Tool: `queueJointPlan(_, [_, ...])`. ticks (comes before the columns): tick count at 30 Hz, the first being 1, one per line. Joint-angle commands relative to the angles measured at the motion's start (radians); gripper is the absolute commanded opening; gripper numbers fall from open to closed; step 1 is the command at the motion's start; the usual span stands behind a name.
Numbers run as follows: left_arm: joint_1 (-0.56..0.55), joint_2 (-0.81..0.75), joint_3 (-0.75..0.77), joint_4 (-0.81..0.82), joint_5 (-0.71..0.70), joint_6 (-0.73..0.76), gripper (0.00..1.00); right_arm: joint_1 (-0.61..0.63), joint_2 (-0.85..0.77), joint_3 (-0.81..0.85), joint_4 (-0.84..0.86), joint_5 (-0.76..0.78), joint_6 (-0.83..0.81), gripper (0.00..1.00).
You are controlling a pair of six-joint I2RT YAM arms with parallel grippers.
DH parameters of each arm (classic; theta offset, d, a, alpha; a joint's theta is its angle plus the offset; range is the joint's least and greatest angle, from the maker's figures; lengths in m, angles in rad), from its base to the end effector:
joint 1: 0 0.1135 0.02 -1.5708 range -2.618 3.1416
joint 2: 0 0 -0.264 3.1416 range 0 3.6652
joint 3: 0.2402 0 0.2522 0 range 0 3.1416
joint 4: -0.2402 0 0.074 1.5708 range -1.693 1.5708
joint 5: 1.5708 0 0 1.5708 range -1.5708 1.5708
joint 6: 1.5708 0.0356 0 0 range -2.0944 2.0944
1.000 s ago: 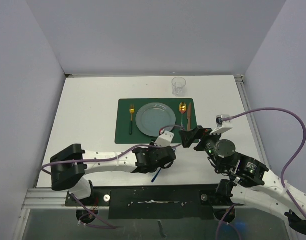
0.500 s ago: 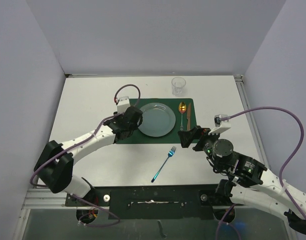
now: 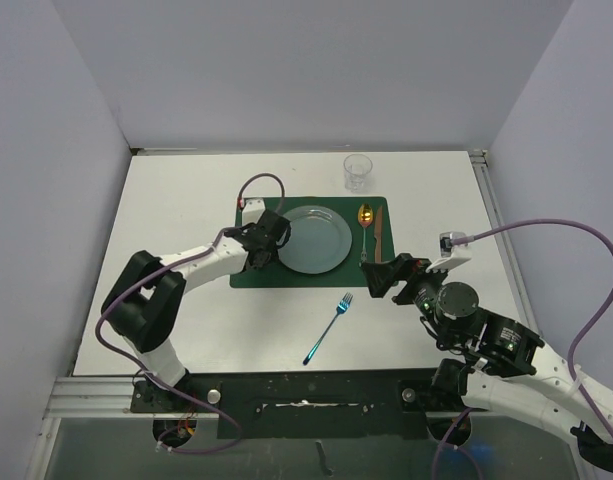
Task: Set the dinner table for one person
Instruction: Place the fork at the center of the board, then pick up the fork from the napkin.
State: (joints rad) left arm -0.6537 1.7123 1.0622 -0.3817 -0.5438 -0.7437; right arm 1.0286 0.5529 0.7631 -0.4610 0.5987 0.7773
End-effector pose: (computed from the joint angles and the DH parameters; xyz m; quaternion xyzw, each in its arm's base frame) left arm 0.2828 -0.1935 0.1847 -0.1132 0.9243 0.0332 0.3629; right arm 0.0804 0.0946 0.3363 0.0848 0.7716 0.3157 0.5457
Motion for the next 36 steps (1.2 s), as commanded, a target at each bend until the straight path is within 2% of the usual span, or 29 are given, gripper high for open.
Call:
queueJointPlan(1, [0.028,0.018,0.049,0.074,0.026,0.012,0.40,0.005,-0.012,0.007,0.016,0.017,0.013,0.99])
queueJointPlan(21, [0.095,0.160,0.044,0.179,0.128,0.037,0.37,0.006,-0.005,0.018,-0.005,0.034,0.019,0.99])
queueJointPlan(23, [0.098,0.172,0.048,0.179,0.134,0.038,0.30,0.006,-0.004,0.020,-0.006,0.037,0.019,0.99])
queueJointPlan(25, [0.102,0.182,0.048,0.180,0.144,0.041,0.08,0.005,-0.002,0.022,-0.009,0.038,0.019,0.99])
queueJointPlan(26, [0.104,0.187,0.048,0.180,0.148,0.042,0.00,0.005,-0.002,0.022,-0.010,0.038,0.020,0.99])
queueJointPlan(32, [0.106,0.165,0.029,0.157,0.118,0.026,0.00,0.005,-0.002,0.021,-0.017,0.040,0.025,0.99])
queueJointPlan(36, [0.109,0.057,-0.006,0.113,0.002,0.003,0.00,0.006,-0.005,0.018,-0.020,0.041,0.028,0.99])
